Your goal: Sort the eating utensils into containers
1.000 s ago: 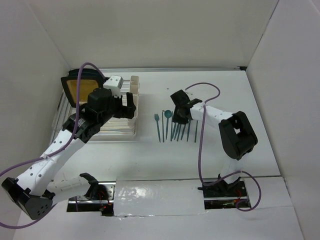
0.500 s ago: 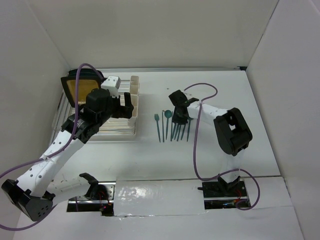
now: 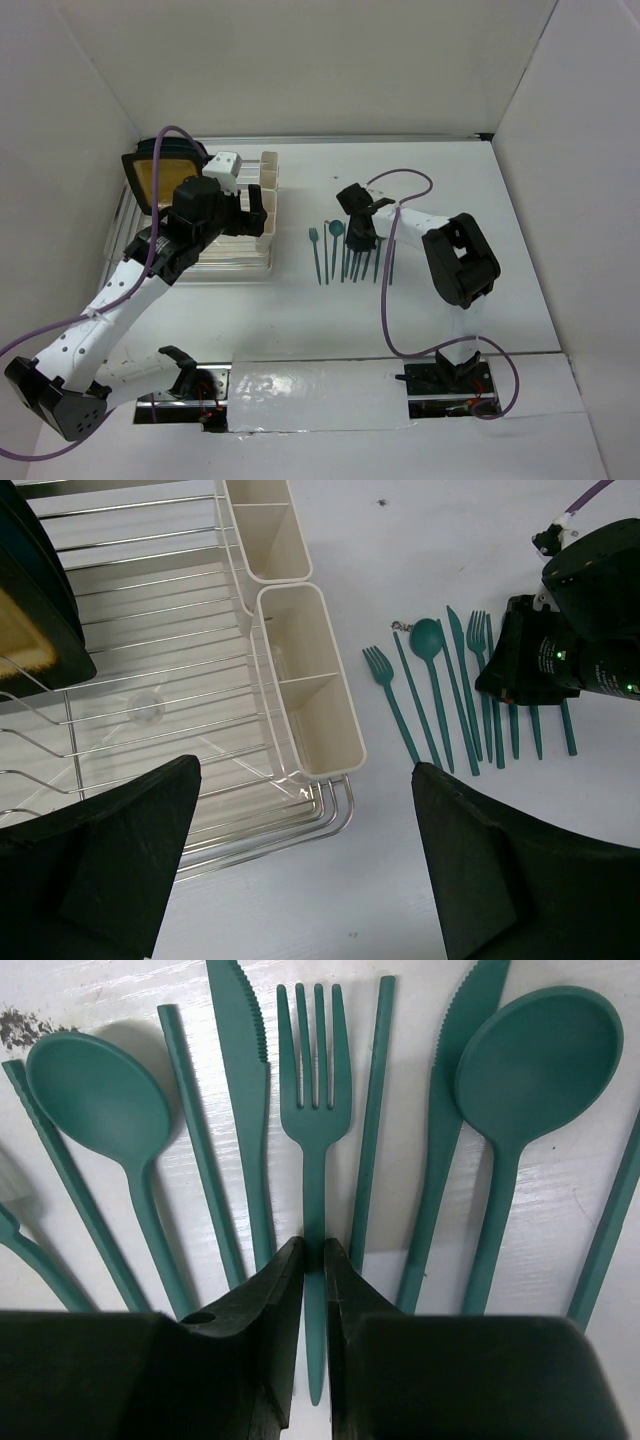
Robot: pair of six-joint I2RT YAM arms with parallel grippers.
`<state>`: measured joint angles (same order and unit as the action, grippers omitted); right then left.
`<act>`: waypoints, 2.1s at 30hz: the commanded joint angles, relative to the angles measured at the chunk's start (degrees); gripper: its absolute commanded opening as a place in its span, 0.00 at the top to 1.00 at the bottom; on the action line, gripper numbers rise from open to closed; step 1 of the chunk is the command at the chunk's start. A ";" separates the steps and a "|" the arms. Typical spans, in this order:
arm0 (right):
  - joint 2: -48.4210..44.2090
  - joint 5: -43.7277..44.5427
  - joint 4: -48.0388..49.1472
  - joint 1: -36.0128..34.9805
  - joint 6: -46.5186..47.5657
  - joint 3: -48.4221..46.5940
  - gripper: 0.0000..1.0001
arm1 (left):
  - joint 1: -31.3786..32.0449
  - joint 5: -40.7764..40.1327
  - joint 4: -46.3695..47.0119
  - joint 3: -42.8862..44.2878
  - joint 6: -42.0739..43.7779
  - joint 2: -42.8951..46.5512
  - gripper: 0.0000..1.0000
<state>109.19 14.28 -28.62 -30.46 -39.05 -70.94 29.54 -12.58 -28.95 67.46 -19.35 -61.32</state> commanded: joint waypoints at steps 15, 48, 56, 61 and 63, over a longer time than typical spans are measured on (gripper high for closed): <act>-15.03 -10.13 11.78 0.75 12.92 -7.81 1.00 | -4.12 6.32 0.65 7.93 -0.68 -0.82 0.00; -20.06 -38.02 25.55 -9.44 23.23 -19.94 1.00 | -13.54 30.79 21.66 12.95 -8.49 -9.51 0.01; -22.26 -36.87 25.02 -9.88 23.14 -18.36 1.00 | -13.63 26.29 17.96 14.72 -12.46 -11.28 0.08; -22.44 -36.87 24.50 -10.50 23.23 -18.36 1.00 | -13.63 27.33 20.24 14.19 -13.51 -11.71 0.20; -22.09 -36.87 24.49 -10.85 22.88 -18.36 1.00 | -13.28 28.57 21.03 14.36 -13.34 -12.33 0.25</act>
<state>88.95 -22.24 -6.02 -40.16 -16.80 -88.79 16.29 15.62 -11.35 79.57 -32.05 -73.06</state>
